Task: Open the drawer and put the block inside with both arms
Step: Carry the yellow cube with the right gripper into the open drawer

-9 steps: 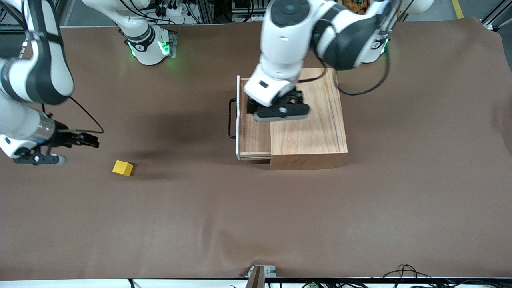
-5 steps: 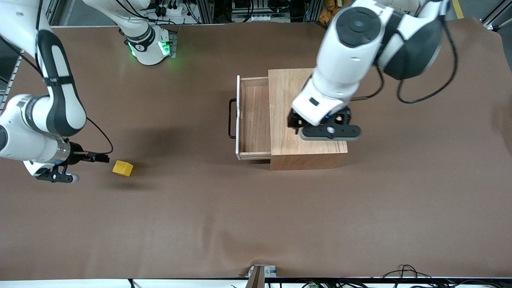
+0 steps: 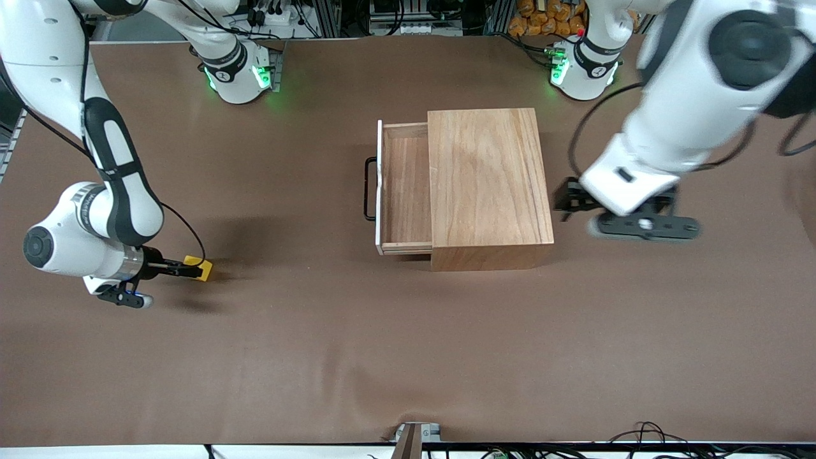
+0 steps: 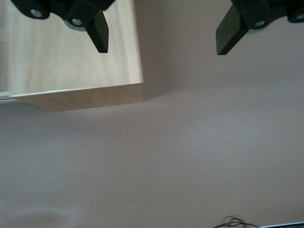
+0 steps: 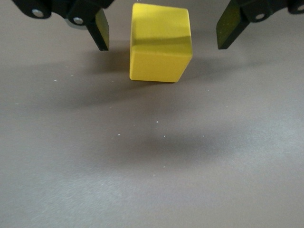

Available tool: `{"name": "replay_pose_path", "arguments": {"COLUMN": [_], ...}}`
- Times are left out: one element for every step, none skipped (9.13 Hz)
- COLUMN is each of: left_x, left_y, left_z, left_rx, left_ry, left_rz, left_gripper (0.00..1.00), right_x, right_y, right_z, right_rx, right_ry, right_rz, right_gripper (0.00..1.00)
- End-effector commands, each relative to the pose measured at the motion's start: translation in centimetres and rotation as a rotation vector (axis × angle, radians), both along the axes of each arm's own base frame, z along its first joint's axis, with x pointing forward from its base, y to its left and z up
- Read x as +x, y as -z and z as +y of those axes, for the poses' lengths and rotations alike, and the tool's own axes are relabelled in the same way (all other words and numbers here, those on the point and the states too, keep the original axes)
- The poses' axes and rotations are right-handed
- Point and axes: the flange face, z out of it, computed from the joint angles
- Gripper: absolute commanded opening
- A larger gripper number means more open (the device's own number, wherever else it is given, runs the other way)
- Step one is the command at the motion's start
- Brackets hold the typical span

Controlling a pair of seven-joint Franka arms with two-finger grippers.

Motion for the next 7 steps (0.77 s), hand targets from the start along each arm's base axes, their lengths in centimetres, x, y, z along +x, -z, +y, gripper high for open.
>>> {"name": "replay_pose_path", "arguments": {"left_x": [-1.4,-2.4,-3.2,-4.0,-5.8,-7.2,-8.2], "left_y": [-2.6,-3.7,-4.4,-4.6,-4.4,-4.5,-5.5], "left_z": [5.5,8.3,10.1,11.9,13.6,15.7,15.8], "left_rx": [-0.007,-0.005,-0.018,-0.013,0.001,0.008,0.009], "left_ry": [0.007,-0.028,-0.020,-0.007,0.000,-0.032,-0.052], "left_rz": [0.018,0.033,0.043,0.054,0.095,0.102,0.088], "left_gripper": [1.00,1.00,1.00,1.00,1.00,1.00,1.00], "right_x": [0.4,0.3,0.0,-0.1,-0.1,0.0,0.0], "right_y": [1.5,1.6,2.4,2.5,2.4,1.8,0.1], "right_z": [0.8,0.7,0.7,0.6,0.9,1.1,1.4], "right_rx": [0.009,0.008,0.013,0.017,0.018,0.019,0.030], "right_ry": [-0.011,-0.016,-0.042,-0.051,-0.056,-0.063,-0.078], "right_rz": [0.003,0.005,0.014,0.020,0.021,0.020,0.040], "right_gripper": [1.00,0.70,0.26,0.00,0.00,0.00,0.00]}}
